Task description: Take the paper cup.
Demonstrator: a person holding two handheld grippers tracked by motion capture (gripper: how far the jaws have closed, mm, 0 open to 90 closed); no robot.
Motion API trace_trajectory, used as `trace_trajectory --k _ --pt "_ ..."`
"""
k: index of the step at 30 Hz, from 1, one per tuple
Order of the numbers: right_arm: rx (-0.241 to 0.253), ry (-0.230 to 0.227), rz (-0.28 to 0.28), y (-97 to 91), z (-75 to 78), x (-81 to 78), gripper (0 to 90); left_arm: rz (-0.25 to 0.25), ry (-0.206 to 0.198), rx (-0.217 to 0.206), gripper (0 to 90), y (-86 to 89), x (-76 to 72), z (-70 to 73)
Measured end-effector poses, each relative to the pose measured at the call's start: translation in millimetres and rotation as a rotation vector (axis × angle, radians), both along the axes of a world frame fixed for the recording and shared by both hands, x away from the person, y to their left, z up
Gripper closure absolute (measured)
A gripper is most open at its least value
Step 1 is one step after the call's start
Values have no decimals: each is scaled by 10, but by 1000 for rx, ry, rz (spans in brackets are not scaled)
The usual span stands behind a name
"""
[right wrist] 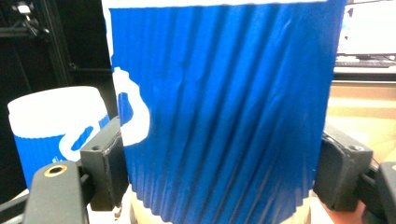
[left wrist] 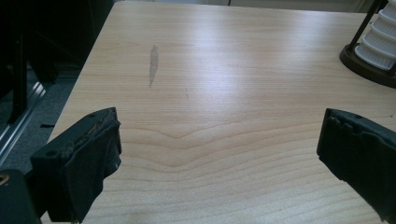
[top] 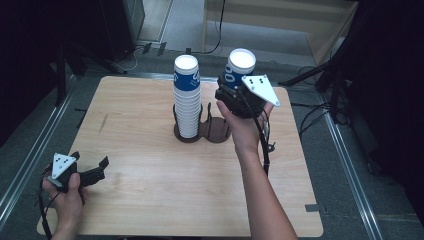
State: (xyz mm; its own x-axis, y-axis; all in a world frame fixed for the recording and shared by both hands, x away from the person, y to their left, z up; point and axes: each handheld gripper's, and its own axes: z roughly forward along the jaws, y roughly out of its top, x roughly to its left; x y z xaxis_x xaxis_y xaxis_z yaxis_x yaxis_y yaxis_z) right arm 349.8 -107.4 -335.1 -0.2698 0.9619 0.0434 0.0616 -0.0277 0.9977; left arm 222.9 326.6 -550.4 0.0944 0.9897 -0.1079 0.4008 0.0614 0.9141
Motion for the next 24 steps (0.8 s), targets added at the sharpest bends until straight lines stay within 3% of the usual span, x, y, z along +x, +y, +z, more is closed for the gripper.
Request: trace_trajectory --k 16,24 --pt "2 38 9 -208 -332 -265 195 -23 -1 8 6 -10 -14 16" --pt "-10 60 5 -340 -517 -414 195 -60 -3 -42 6 66 -53 57"
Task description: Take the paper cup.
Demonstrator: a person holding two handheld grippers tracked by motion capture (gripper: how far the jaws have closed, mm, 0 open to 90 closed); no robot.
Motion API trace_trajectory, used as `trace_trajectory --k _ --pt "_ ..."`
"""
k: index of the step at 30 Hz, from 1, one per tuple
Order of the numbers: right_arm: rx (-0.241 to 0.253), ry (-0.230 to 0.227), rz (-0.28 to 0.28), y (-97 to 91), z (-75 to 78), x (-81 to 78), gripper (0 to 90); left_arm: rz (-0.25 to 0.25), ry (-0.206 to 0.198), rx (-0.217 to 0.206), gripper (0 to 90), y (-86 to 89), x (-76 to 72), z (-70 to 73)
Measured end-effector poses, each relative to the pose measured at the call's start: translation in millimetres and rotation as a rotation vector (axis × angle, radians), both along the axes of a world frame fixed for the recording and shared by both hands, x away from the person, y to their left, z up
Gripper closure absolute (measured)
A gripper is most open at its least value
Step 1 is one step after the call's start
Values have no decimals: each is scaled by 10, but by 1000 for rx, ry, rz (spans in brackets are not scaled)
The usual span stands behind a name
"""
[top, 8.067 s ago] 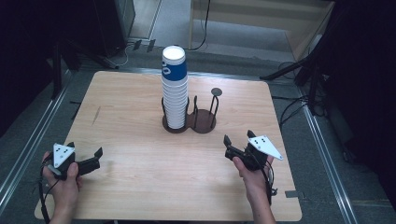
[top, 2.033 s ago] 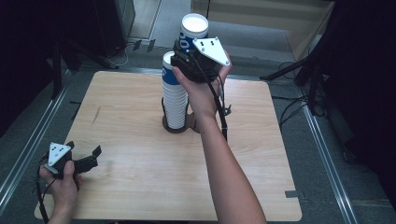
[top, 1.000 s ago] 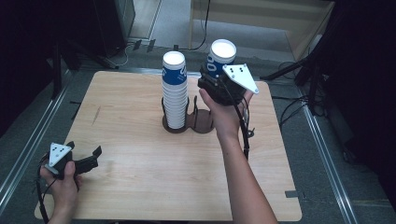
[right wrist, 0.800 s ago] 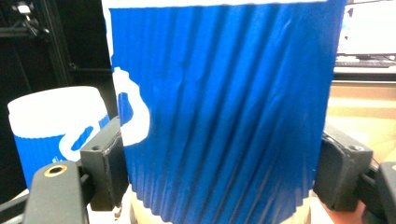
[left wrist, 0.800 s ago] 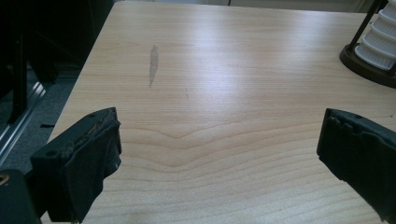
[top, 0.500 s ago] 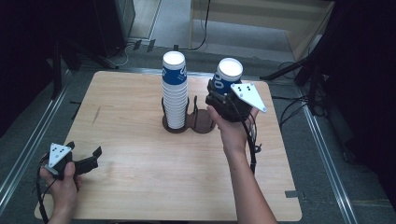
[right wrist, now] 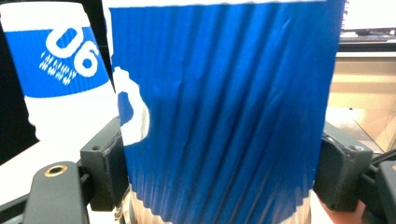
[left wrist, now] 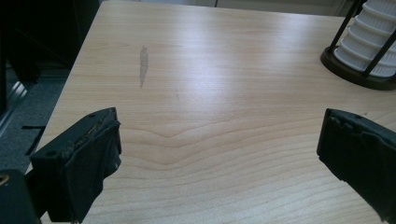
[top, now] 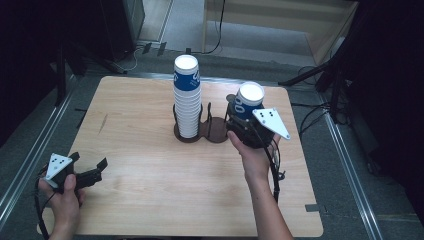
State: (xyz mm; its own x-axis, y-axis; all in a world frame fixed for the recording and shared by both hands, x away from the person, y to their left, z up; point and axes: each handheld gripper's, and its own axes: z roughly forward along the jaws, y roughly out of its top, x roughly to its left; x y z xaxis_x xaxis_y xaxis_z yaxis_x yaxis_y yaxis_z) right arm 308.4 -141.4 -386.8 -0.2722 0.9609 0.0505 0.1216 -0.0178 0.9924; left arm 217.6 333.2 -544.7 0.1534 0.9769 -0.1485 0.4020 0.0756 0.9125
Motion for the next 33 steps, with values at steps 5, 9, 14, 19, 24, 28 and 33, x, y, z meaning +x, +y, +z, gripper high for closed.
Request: trace_trajectory --k 5,9,14,19,24,28,33 --pt "11 20 6 -130 -150 -122 196 -42 -16 -12 6 -56 -10 58" --pt "17 44 2 -177 -253 -158 197 -63 -26 29 6 -152 -6 121" --pt "24 68 -3 -242 -413 -216 197 -104 -23 48 6 -322 22 228" --pt "13 75 4 -262 -514 -257 198 -129 -28 55 6 -438 37 276" --pt "-2 115 26 -258 -627 -282 199 -160 -46 52 6 -567 102 384" --pt "5 126 41 -236 -654 -300 199 -182 -73 50 6 -675 170 486" --pt "-12 127 53 -179 -681 -307 198 -215 -98 81 6 -815 264 605"
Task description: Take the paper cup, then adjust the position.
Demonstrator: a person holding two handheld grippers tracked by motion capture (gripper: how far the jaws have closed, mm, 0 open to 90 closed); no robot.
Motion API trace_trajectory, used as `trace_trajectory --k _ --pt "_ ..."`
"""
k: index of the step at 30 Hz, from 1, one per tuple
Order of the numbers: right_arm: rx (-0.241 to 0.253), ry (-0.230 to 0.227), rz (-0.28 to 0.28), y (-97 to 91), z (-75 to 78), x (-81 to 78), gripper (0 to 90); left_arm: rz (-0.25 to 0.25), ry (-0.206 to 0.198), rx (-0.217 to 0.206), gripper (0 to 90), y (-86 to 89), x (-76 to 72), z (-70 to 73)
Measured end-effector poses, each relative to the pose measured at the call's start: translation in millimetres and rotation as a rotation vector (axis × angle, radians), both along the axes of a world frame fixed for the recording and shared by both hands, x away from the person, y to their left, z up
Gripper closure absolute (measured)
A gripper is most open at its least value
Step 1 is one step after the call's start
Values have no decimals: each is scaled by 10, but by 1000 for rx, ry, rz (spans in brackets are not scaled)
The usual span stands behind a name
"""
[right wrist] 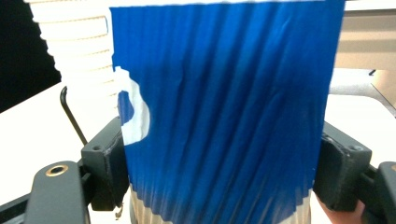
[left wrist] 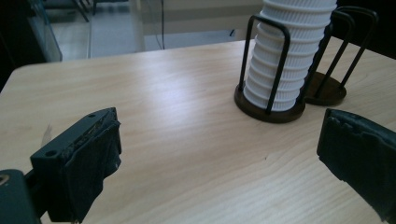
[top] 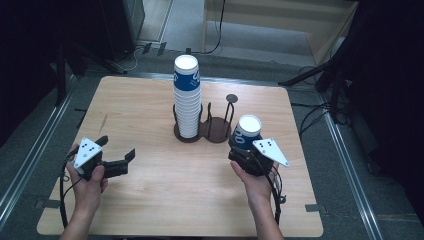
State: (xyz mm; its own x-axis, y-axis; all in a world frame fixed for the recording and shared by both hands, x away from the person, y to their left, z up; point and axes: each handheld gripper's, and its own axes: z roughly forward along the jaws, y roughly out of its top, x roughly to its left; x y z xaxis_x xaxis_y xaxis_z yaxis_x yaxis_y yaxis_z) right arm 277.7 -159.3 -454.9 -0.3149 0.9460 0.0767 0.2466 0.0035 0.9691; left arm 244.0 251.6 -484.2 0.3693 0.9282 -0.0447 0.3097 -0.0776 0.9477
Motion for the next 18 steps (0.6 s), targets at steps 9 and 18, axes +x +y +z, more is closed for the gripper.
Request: trace_trajectory --k 9,18 --pt "-25 13 51 198 -78 -34 196 -108 -7 -15 6 -275 34 229" --pt "-65 17 92 405 -162 -106 194 -190 27 -8 6 -387 18 296"
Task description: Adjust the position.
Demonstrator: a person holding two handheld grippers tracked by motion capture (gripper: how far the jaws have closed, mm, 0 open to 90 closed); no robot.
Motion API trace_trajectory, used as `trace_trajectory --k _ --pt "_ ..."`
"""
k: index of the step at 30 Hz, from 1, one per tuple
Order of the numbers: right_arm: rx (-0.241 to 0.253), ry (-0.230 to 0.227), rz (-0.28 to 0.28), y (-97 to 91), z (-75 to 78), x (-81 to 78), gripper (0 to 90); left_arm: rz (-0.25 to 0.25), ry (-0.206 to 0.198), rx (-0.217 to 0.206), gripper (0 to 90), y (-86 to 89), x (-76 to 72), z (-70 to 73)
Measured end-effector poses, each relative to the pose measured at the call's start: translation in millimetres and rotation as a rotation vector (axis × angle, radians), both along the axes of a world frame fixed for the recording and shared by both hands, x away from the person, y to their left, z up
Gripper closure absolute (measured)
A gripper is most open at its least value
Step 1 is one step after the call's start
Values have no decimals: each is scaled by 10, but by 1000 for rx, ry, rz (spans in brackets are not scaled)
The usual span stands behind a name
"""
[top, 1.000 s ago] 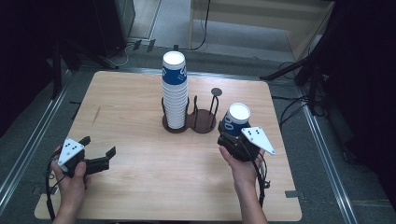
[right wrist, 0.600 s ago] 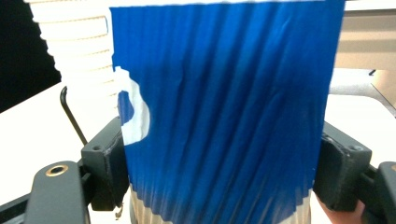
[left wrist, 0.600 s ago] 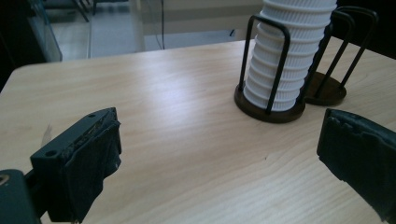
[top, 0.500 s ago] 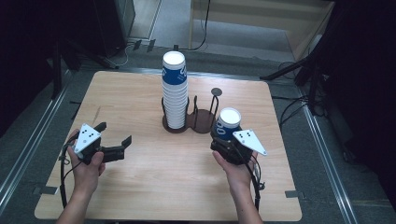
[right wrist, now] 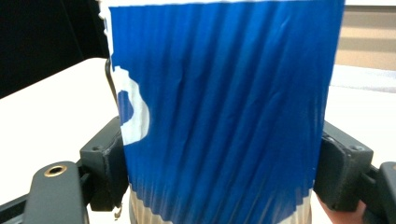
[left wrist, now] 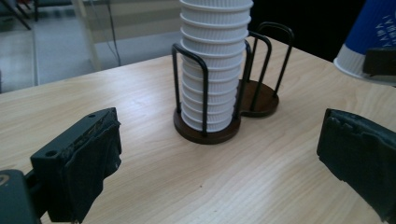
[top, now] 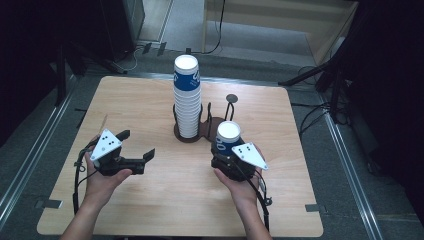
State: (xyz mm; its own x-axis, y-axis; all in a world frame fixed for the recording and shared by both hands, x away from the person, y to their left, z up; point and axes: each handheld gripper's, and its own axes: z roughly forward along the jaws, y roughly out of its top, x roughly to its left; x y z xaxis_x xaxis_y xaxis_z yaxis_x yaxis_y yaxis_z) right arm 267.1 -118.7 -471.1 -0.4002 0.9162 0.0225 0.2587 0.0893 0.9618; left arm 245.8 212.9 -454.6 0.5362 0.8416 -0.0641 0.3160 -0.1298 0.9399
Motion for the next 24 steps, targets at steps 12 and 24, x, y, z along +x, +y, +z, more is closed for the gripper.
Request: trace_trajectory --k 12,24 --pt "-94 -17 38 247 -133 -62 195 -67 51 -41 7 -168 -15 106" --pt "-230 -94 74 477 -258 -136 199 -174 127 -47 66 -355 -37 100"
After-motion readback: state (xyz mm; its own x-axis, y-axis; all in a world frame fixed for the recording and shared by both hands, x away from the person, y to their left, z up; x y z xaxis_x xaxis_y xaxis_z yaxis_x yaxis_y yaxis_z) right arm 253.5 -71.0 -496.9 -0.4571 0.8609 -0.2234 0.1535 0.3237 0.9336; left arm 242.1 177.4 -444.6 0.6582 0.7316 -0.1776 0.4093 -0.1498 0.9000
